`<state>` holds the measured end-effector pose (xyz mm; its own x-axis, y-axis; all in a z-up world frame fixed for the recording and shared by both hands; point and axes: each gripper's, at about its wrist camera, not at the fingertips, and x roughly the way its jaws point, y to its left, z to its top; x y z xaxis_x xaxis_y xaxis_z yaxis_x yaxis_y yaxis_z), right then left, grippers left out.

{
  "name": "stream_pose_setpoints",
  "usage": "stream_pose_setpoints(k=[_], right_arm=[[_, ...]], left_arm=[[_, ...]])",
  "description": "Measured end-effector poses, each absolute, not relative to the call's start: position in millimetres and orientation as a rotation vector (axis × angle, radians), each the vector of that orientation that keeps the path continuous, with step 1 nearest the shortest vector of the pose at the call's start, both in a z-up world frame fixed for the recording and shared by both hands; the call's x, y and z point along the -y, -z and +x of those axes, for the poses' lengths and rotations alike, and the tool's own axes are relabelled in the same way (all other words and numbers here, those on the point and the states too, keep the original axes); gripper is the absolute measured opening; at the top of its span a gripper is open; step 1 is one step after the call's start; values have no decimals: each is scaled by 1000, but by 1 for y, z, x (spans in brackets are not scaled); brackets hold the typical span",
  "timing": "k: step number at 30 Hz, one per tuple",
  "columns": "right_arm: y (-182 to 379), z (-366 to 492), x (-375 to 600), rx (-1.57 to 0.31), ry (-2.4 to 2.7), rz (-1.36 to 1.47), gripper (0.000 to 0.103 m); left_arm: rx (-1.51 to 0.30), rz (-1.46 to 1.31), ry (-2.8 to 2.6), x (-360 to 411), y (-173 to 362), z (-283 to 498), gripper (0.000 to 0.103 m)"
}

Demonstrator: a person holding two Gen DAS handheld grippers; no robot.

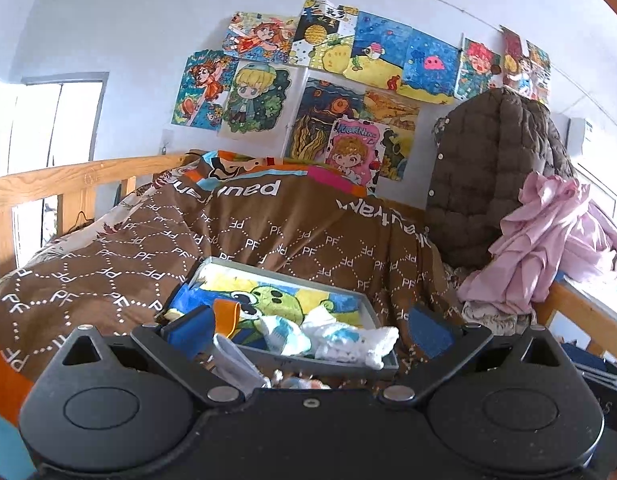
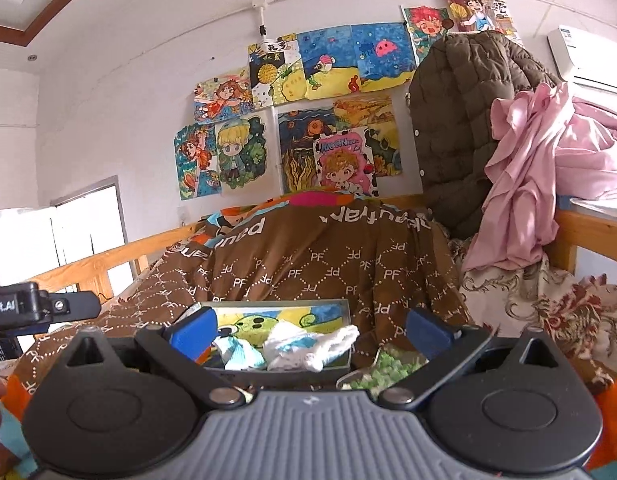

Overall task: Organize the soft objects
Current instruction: 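Move both open tools back toward the pile beside the tray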

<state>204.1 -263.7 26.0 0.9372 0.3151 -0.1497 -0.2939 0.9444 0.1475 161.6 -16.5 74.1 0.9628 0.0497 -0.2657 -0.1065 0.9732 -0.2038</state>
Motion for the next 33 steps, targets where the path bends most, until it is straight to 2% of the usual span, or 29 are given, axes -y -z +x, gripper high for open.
stream_pose_setpoints(k=[16, 33], right_arm=[[9, 173, 254, -318, -321, 75, 103], [36, 182, 223, -485, -352, -74, 103]], left_arm=[[-342, -144, -43, -2, -27, 116, 102], [-494, -113, -18, 0, 22, 105, 102]])
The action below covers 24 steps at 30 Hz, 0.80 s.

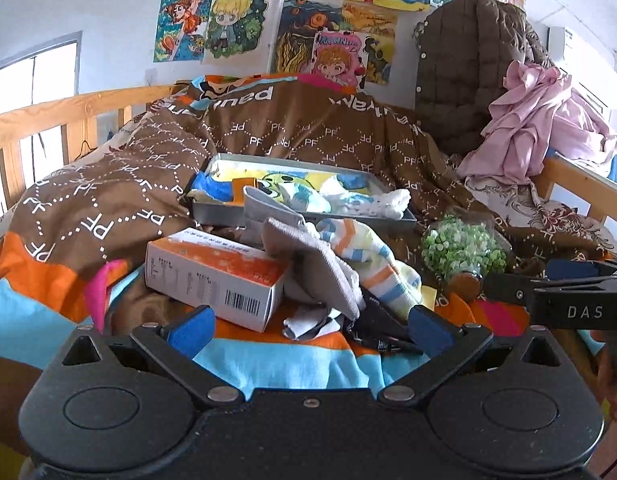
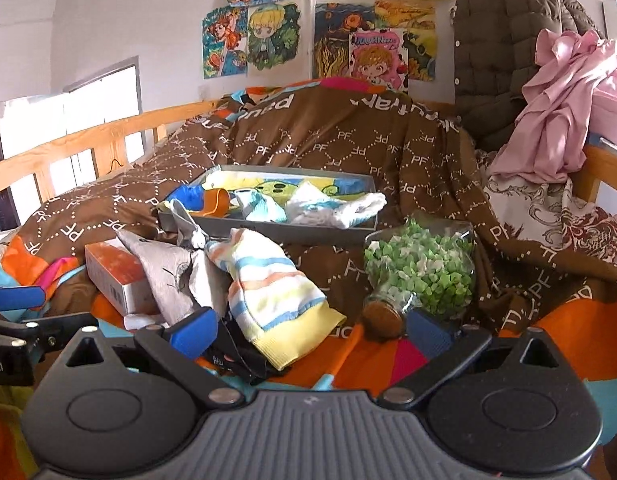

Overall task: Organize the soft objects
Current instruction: 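Move both open tools back toward the pile beside the tray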

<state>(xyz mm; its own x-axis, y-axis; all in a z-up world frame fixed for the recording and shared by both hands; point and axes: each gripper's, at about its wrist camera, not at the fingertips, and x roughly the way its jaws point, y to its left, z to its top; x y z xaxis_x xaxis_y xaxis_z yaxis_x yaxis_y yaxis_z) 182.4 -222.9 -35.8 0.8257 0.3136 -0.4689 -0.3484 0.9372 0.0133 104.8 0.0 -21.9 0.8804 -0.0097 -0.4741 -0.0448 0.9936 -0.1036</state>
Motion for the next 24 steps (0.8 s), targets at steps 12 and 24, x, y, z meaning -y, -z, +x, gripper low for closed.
stream_pose_setpoints(k=[12, 24], right_arm=[[41, 187, 217, -528, -371, -109, 103], [43, 188, 211, -546, -397, -142, 103]], left_arm=[[-533, -120, -73, -7, 27, 112, 102], [-542, -142, -104, -14, 28, 118, 102]])
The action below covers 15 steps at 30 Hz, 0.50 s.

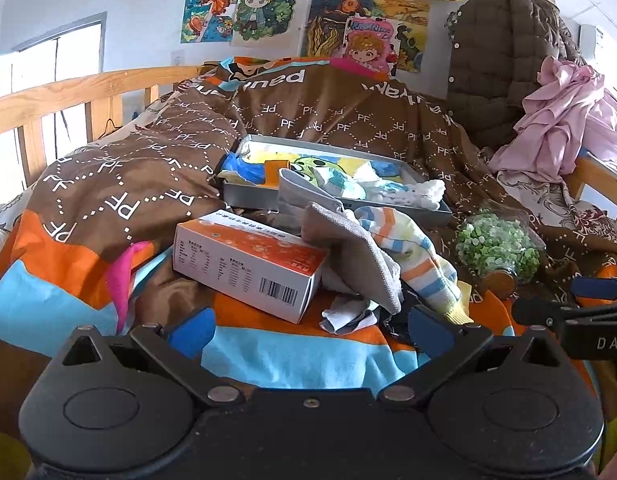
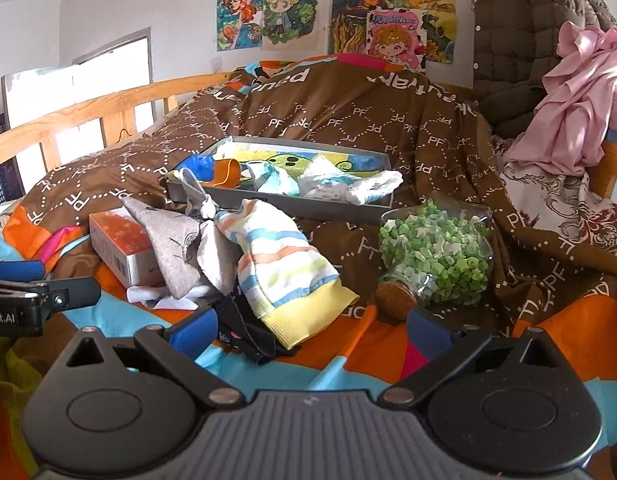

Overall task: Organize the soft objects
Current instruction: 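Move both open tools back toward the pile beside the tray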

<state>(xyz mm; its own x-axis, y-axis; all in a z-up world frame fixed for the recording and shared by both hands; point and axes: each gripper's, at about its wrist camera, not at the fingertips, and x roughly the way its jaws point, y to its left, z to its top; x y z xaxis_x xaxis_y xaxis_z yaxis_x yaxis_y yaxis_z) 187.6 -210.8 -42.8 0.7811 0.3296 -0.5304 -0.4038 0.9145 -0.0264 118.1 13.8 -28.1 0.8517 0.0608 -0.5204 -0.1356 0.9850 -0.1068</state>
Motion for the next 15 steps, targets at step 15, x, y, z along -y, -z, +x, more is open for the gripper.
stream_pose_setpoints(k=[15], right_arm=[[46, 191, 204, -552, -424, -160, 103]], left_arm=[[-539, -163, -74, -11, 29, 127, 102]])
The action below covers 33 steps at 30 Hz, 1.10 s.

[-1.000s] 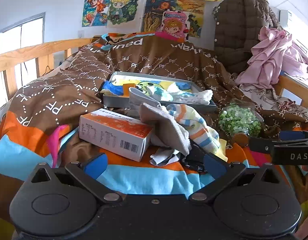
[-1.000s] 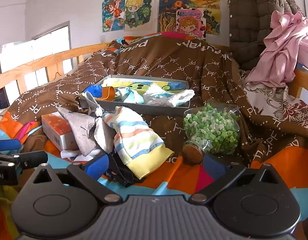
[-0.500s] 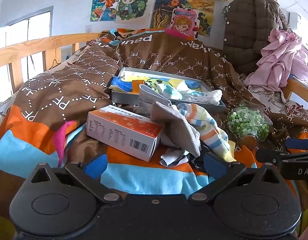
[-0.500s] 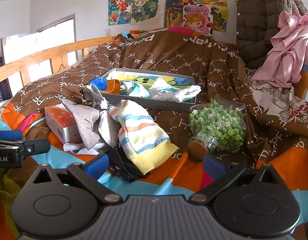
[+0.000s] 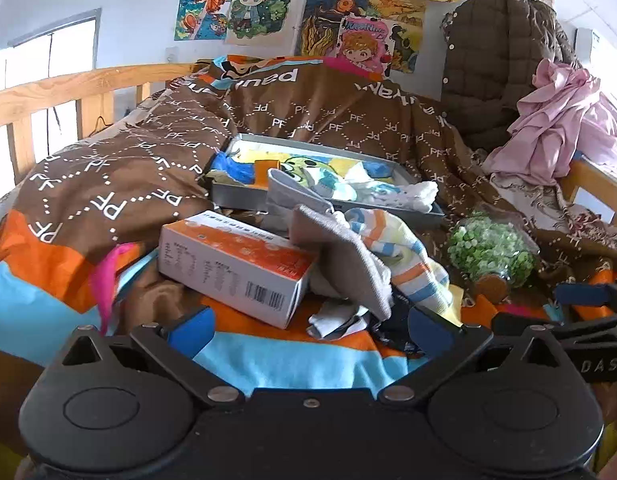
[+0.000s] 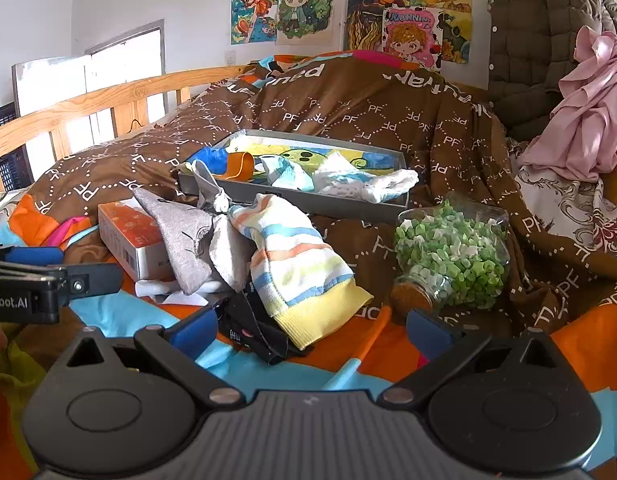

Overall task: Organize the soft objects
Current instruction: 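Move both open tools back toward the pile beside the tray, then grasp the grey cloth with the left tool while the right tool grasps the striped towel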

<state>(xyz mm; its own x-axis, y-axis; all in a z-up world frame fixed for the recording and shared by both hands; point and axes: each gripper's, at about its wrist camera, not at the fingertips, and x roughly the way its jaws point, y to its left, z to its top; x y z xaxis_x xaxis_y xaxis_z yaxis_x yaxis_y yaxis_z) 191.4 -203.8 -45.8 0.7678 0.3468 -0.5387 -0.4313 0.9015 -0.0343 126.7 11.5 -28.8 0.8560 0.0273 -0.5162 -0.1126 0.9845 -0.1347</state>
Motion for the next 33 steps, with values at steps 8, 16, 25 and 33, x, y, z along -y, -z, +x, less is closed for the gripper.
stream_pose_setpoints(k=[8, 16, 25, 33], right_arm=[[51, 208, 199, -541, -416, -175, 103], [60, 233, 192, -496, -448, -187, 103], [75, 271, 189, -502, -490, -128, 103], [92, 296, 182, -559, -542, -94, 103]], left_arm=[[-518, -168, -54, -3, 24, 148, 102], [-521, -188, -30, 4, 25, 179, 102], [-512, -135, -39, 1, 28, 207, 102], [-518, -107, -15, -8, 36, 221, 102]])
